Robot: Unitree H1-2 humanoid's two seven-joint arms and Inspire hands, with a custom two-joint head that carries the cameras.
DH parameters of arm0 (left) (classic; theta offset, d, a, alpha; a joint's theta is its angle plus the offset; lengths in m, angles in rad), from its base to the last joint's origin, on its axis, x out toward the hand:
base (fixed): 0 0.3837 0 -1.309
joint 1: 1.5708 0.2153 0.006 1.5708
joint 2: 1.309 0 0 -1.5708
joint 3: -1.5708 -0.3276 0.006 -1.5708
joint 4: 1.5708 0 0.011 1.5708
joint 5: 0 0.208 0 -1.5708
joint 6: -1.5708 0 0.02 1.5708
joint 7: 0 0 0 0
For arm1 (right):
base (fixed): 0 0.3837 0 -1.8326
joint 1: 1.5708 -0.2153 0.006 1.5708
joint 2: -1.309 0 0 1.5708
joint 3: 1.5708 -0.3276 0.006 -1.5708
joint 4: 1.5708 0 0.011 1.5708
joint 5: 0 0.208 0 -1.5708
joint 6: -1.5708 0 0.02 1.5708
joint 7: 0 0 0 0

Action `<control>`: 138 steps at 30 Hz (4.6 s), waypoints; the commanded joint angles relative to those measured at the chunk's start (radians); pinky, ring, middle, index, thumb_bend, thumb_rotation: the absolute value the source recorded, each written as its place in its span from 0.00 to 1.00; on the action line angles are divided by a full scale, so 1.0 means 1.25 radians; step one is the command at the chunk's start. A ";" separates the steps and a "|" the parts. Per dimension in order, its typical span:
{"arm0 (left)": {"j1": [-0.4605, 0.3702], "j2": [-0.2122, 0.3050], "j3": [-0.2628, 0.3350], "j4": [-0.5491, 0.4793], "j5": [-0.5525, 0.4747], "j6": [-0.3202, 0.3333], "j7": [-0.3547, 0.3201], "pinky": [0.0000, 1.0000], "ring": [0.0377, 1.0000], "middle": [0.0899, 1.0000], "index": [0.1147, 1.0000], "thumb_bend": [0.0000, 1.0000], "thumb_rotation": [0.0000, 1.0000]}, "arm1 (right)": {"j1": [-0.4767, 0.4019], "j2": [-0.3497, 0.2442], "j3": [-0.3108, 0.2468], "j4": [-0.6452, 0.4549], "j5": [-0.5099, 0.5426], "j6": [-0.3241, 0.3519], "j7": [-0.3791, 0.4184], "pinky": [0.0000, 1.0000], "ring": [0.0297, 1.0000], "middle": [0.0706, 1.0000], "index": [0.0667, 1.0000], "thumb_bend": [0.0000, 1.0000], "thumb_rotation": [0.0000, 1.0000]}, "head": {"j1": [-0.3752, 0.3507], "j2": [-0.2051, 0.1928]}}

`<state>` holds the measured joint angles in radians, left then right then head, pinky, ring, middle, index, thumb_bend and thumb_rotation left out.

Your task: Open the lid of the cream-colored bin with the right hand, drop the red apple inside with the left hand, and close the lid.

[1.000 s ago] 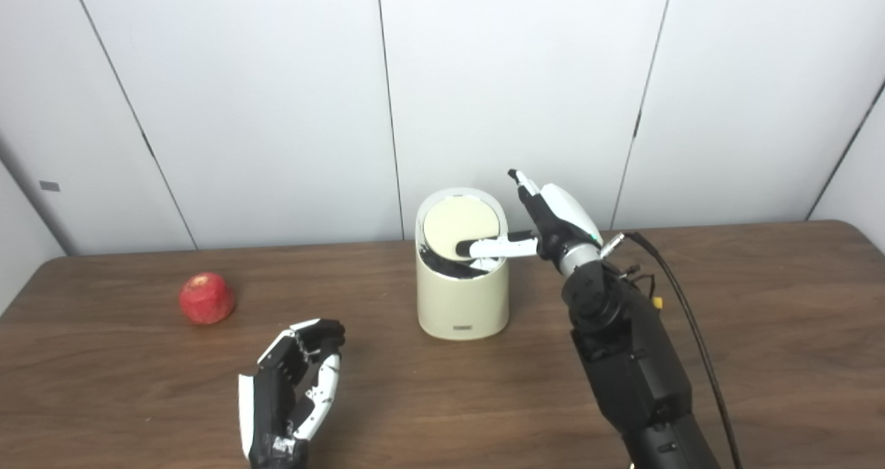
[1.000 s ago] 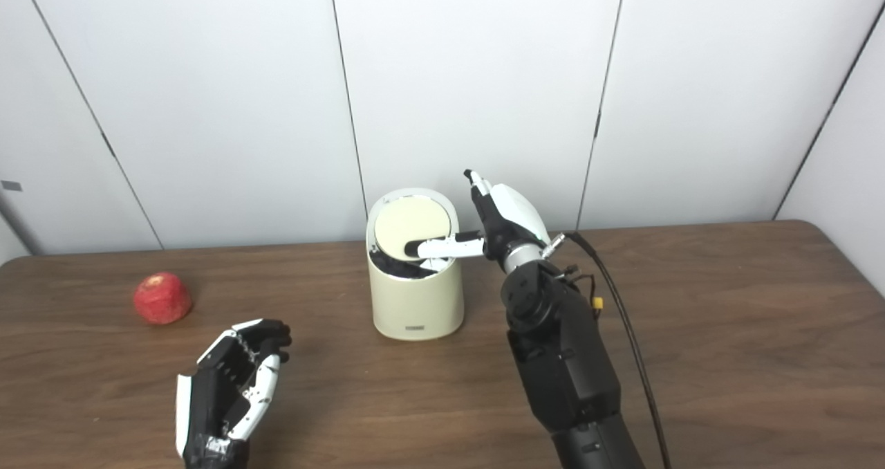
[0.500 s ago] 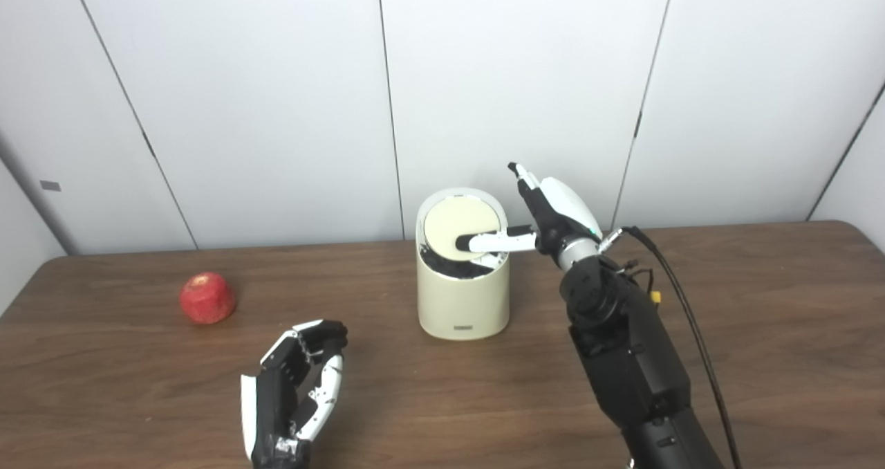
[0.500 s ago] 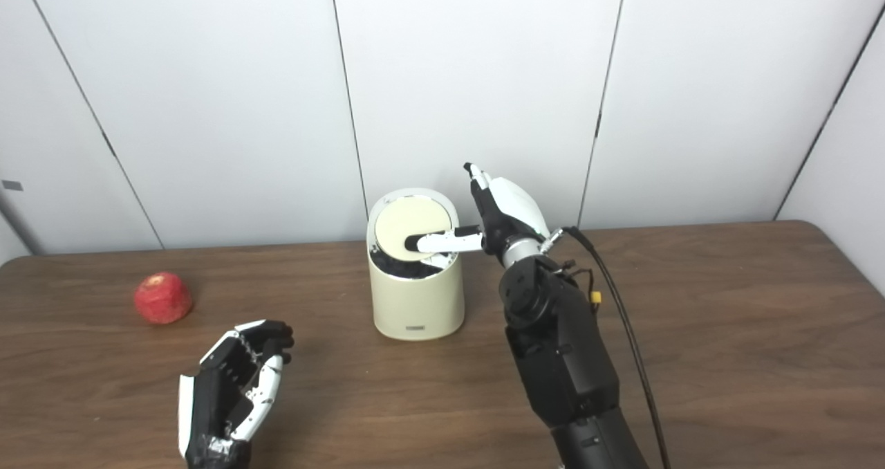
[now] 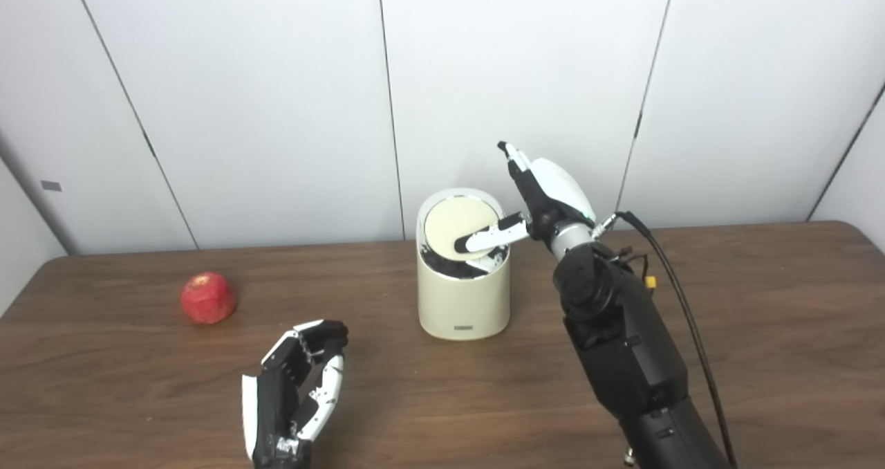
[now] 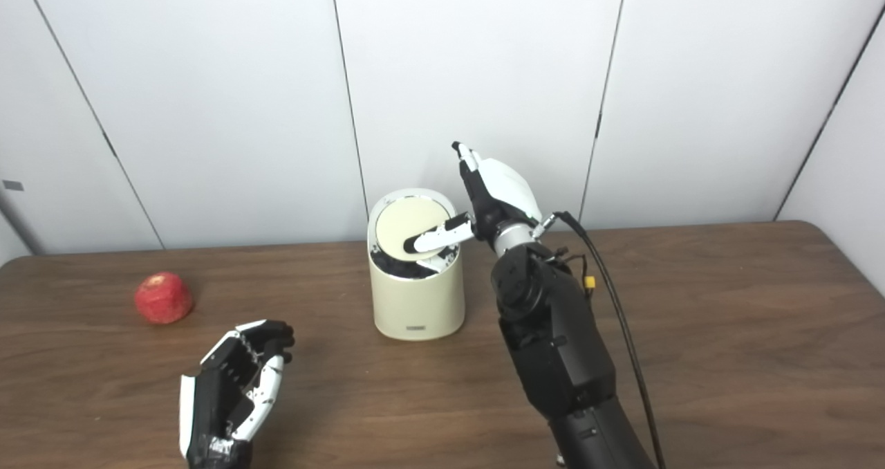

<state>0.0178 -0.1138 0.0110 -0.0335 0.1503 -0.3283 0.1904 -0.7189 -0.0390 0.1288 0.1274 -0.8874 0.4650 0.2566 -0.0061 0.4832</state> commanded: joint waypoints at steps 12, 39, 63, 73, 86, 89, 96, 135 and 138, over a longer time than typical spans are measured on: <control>0.009 -0.009 -0.005 0.015 -0.001 -0.005 0.003 0.56 0.60 0.58 0.55 0.26 0.21 | -0.011 0.005 -0.030 -0.010 0.006 0.004 -0.012 0.88 0.98 1.00 1.00 0.90 0.49 | -0.003 -0.002; 0.005 -0.001 -0.003 0.029 0.009 -0.015 0.006 0.55 0.59 0.58 0.54 0.25 0.20 | 0.117 -0.001 -0.073 -0.194 0.335 -0.150 -0.157 0.87 0.97 1.00 1.00 1.00 1.00 | -0.003 -0.011; -0.014 0.034 0.010 0.070 -0.032 -0.034 -0.012 0.55 0.60 0.58 0.55 0.25 0.21 | 0.459 -0.033 -0.135 -0.096 0.552 -0.748 -0.435 0.64 0.70 0.70 0.69 0.28 0.47 | -0.023 -0.022; -0.004 0.042 0.014 0.055 -0.037 -0.032 -0.015 0.56 0.60 0.58 0.54 0.26 0.22 | 0.494 -0.050 -0.086 -0.130 0.552 -0.748 -0.509 0.64 0.69 0.70 0.69 0.28 0.42 | -0.012 -0.012; -0.043 0.114 0.050 -0.111 0.446 0.068 0.122 0.67 0.75 0.73 0.73 0.70 0.43 | 0.477 -0.031 -0.077 -0.114 0.530 -0.748 -0.550 0.62 0.68 0.69 0.69 0.25 0.39 | -0.013 -0.017; -0.072 0.133 0.084 -0.166 0.528 0.152 0.133 0.79 0.88 0.87 0.86 0.81 0.44 | 0.475 -0.028 -0.078 -0.115 0.532 -0.748 -0.559 0.61 0.67 0.67 0.67 0.26 0.39 | -0.010 -0.019; -0.178 0.268 0.140 -0.179 0.663 0.302 0.096 0.97 1.00 0.96 0.95 0.93 0.48 | 0.477 -0.019 -0.084 -0.119 0.527 -0.747 -0.553 0.62 0.68 0.68 0.67 0.24 0.35 | 0.001 -0.022; -0.488 0.478 -0.083 0.391 0.444 0.590 -0.115 0.66 0.84 0.87 0.82 1.00 0.44 | 0.474 -0.023 -0.112 -0.092 0.533 -0.747 -0.527 0.64 0.68 0.68 0.68 0.21 0.26 | 0.080 -0.059; -0.487 0.479 -0.096 0.403 0.445 0.598 -0.106 0.67 0.84 0.87 0.83 1.00 0.43 | 0.476 -0.025 -0.115 -0.088 0.521 -0.747 -0.526 0.64 0.68 0.68 0.69 0.21 0.28 | 0.084 -0.063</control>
<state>-0.5513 0.4521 -0.1117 0.4790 0.6960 0.4134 0.0293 -0.1074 -0.0574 -0.0067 0.0227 -0.2243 -0.4326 -0.4072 0.0981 0.4035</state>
